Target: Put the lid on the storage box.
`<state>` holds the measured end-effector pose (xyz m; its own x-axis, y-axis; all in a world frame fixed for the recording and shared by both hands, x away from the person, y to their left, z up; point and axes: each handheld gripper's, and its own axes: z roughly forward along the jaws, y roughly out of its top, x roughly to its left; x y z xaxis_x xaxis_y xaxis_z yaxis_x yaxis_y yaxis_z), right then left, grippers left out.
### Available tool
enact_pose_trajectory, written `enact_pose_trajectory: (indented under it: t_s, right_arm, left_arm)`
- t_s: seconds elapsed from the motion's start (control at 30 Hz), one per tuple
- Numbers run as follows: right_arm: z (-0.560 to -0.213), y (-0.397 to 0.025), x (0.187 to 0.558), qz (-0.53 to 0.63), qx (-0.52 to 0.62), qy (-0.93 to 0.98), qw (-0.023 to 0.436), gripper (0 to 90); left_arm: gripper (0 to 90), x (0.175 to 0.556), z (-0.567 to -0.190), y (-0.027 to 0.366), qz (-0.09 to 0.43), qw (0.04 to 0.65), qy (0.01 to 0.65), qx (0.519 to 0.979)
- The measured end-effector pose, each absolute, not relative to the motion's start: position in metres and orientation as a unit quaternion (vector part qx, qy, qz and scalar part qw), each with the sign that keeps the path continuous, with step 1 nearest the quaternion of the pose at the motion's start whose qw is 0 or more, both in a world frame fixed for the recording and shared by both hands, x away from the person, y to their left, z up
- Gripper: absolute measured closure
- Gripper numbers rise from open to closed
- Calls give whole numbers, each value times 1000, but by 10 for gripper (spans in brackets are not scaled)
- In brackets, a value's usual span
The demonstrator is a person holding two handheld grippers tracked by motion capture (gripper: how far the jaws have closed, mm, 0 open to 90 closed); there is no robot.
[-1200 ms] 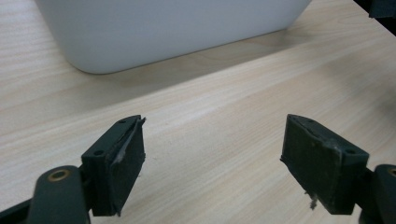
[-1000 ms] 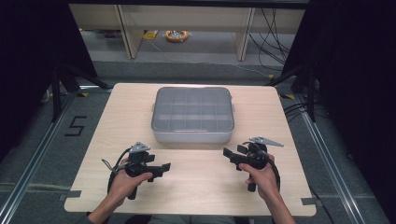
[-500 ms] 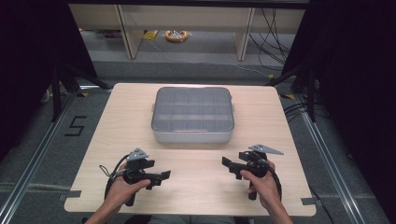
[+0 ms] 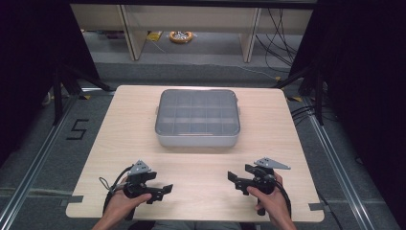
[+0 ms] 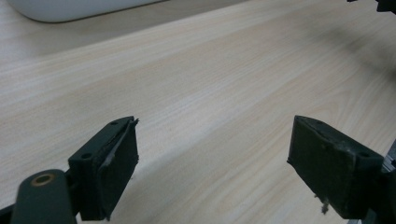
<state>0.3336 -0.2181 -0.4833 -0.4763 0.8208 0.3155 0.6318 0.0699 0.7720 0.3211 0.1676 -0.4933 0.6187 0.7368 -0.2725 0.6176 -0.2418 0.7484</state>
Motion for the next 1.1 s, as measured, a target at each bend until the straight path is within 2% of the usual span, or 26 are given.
enact_pose_trajectory:
  t_s: [0.17,0.23,0.27,0.3,0.33,0.43,0.53,0.7,0.77,0.83,0.97,1.0,1.07,1.1]
  right_arm:
    - [-486,-217,324,458,490,734,104,169]
    - [-487,-215,319,460,499,729,87,169]
    - [-489,-216,318,463,492,733,82,169]
    - [-489,-212,313,460,513,722,60,169]
    - [-491,-215,314,463,491,734,77,169]
    - [-491,-211,305,460,497,733,62,169]
    - [-494,-215,302,455,477,747,80,169]
    - [-495,-213,290,452,494,741,53,169]
    - [-498,-217,289,449,474,755,69,170]
    - [-501,-215,283,451,491,744,52,172]
    - [-504,-219,280,438,476,760,63,174]
    - [-502,-217,277,439,487,753,50,174]
    - [-501,-217,274,443,487,751,48,174]
    - [-503,-219,276,440,474,760,61,174]
  left_arm:
    - [151,314,-494,169,71,440,432,784]
    - [151,312,-494,172,70,427,421,797]
    - [151,310,-496,170,66,435,429,789]
    - [151,309,-497,170,68,434,427,790]
    - [151,308,-497,171,66,431,426,793]
    - [151,303,-498,171,66,433,427,791]
    - [151,299,-498,171,65,431,426,793]
    - [151,291,-500,171,63,426,418,800]
    - [151,288,-499,172,61,423,413,804]
    - [151,285,-499,170,59,429,419,798]
    - [151,282,-500,170,60,435,419,795]
    - [151,282,-499,173,61,423,410,805]
    - [151,281,-500,172,62,431,425,794]
    - [151,281,-500,171,63,431,429,791]
